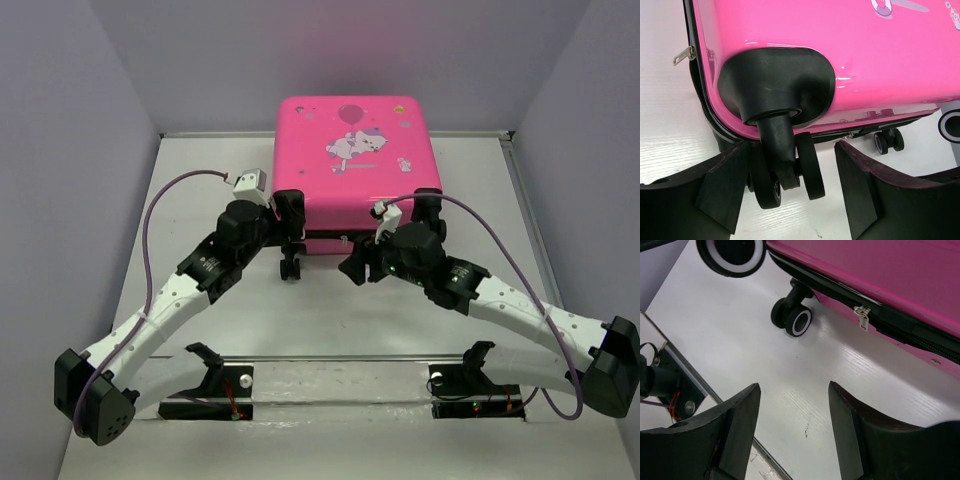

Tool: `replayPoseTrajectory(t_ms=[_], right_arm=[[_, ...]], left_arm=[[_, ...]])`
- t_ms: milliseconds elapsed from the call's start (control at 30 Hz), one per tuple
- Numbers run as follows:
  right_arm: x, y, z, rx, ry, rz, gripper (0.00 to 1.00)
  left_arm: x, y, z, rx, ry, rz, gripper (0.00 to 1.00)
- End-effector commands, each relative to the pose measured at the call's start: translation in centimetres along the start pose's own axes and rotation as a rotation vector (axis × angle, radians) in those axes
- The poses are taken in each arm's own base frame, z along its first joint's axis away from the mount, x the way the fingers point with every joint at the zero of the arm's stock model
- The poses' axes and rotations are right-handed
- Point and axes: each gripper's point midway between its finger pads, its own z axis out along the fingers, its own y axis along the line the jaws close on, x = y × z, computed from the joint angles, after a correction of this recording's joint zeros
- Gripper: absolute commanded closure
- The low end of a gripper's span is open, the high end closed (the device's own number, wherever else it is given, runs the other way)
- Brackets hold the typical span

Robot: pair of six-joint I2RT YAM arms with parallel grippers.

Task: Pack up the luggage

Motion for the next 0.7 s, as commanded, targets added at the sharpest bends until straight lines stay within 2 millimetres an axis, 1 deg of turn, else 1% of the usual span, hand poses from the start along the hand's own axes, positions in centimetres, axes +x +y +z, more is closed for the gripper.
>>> replayPoseTrajectory(t_ms=[0,33,167,200,233,267,300,333,367,400,433,467,500,567,600,633,667], right_arm=[[-2.8,-0.5,0.5,0.048,-0.149,0.041,0.38],[-3.3,-0.4,0.6,0.044,-0.174,0.044,0.38],[-3.1,-1.5,0.8,0.096,-0.187,0.056,0.34],[-3.2,-1.9,0.8,0.117,-0.192,0.059,0.31],[-2.9,-2.1,1.1,0.129,-0.185,0.061,0.3],[-3.0,-2.1,1.3,0.129,-0.192,0.063,0.32],[-3.2,-2.2,1.4,0.133,-0.202,0.065,0.34],[-3.0,-2.4,1.7,0.137,-0.203,0.063,0.37],[-3.2,-2.4,1.9,0.138,-0.211,0.064,0.42],[-3.2,-2.6,2.1,0.152,-0.216,0.064,0.45],[-3.3,-2.8,2.2,0.162,-0.221,0.067,0.48],[-3.2,-3.1,2.4,0.173,-0.223,0.072,0.54],[-3.2,-3.3,2.4,0.181,-0.23,0.078,0.58],[-2.5,-4.3,2.4,0.222,-0.243,0.088,0.64],[-2.6,-4.3,2.3,0.221,-0.245,0.09,0.65],[-2.2,-4.9,2.3,0.247,-0.247,0.091,0.66],[-2.1,-5.3,2.1,0.264,-0.254,0.095,0.67]], left_arm=[[-1.0,-1.6,0.4,0.068,-0.039,-0.017,0.24],[-0.6,-1.3,0.5,0.061,-0.028,-0.015,0.24],[0.7,-0.8,0.8,0.065,-0.001,-0.025,0.29],[0.8,-1.1,0.9,0.077,-0.002,-0.03,0.32],[1.1,-1.1,1.1,0.081,0.009,-0.042,0.35],[1.1,-1.4,1.2,0.097,0.005,-0.047,0.45],[1.0,-1.6,1.2,0.106,0.002,-0.052,0.52],[1.3,-1.8,1.3,0.121,0.011,-0.059,0.7],[1.0,-2.3,1.4,0.145,-0.002,-0.065,0.77],[0.9,-2.5,1.4,0.157,-0.005,-0.07,0.82],[1.3,-3.2,1.3,0.192,0.015,-0.078,0.87],[1.1,-3.6,1.3,0.211,0.01,-0.083,0.94],[1.1,-3.8,1.3,0.223,0.01,-0.089,0.94],[0.8,-4.7,0.8,0.272,0.0,-0.106,0.94],[0.8,-4.9,0.7,0.289,-0.004,-0.112,0.94],[1.1,-4.9,0.6,0.3,0.001,-0.119,0.94],[0.7,-5.8,0.1,0.343,-0.011,-0.137,0.94]])
